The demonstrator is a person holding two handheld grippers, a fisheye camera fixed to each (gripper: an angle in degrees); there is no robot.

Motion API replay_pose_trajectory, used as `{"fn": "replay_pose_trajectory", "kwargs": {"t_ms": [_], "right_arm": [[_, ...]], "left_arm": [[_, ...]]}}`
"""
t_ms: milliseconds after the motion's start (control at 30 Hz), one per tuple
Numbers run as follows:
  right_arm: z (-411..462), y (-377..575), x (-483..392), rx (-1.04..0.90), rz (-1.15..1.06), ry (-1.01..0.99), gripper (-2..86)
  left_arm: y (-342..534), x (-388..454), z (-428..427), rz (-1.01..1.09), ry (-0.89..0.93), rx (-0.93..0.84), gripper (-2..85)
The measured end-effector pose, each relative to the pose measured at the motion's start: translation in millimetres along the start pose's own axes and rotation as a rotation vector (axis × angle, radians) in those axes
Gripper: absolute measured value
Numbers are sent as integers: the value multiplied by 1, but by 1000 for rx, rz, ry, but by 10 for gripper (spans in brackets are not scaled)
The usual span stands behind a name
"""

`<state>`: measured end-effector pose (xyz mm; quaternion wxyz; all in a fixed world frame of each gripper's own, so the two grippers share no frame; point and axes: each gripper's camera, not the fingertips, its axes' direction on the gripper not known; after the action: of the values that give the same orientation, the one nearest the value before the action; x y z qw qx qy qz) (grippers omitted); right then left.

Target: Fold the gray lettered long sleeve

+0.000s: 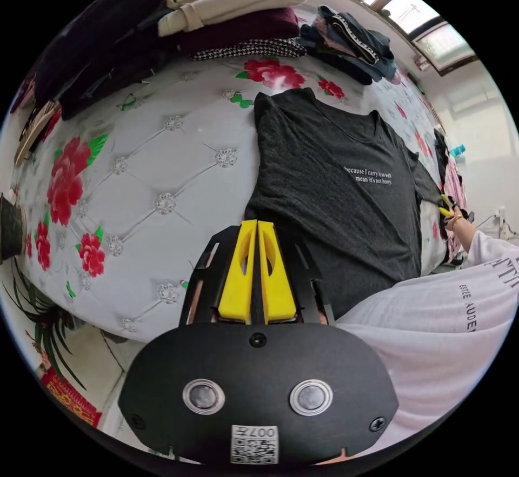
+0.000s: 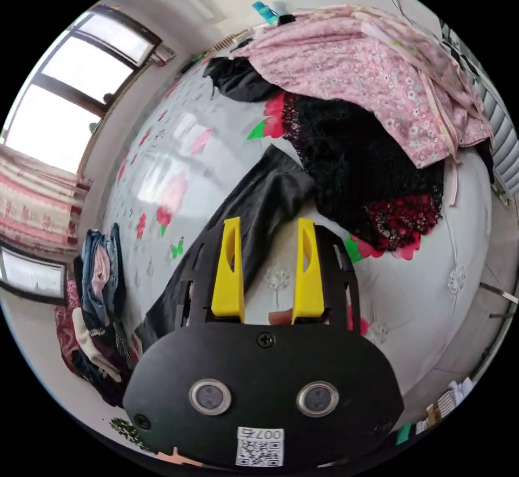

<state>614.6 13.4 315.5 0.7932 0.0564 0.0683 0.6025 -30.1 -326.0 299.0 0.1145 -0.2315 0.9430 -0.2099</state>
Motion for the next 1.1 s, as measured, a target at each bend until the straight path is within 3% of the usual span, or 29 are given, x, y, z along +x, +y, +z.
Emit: {"fn": "replay_pose_trajectory", "kwargs": {"t_ms": [33,133,300,500,667,867,967,1100], "right_arm": [[-3,0,-1,69,-7,67,58],[8,-9,-10,2,-86,73,23],[-22,-17,-56,71,-260,-198,2],[-98,84,-210,37,-997,-468,-2],[-140,265,-262,-99,-1473,-693,-2],[-79,439,-242,-483,-1642,-622,-1],[-34,485,-224,-678,-1646,-507,-2],[-18,486,-217,-750,-1546,-490,-2]], "left_arm": [[-2,3,1,-14,-1,0,-10],[-3,12,3,-20,23,0,-10],[4,22,2,8,53,10,-10],[21,15,-17,41,81,73,-10],[45,5,-38,93,125,163,-9],[90,-12,-40,183,178,176,4],[110,-23,-32,200,205,140,23],[128,-34,-29,236,231,129,39]]}}
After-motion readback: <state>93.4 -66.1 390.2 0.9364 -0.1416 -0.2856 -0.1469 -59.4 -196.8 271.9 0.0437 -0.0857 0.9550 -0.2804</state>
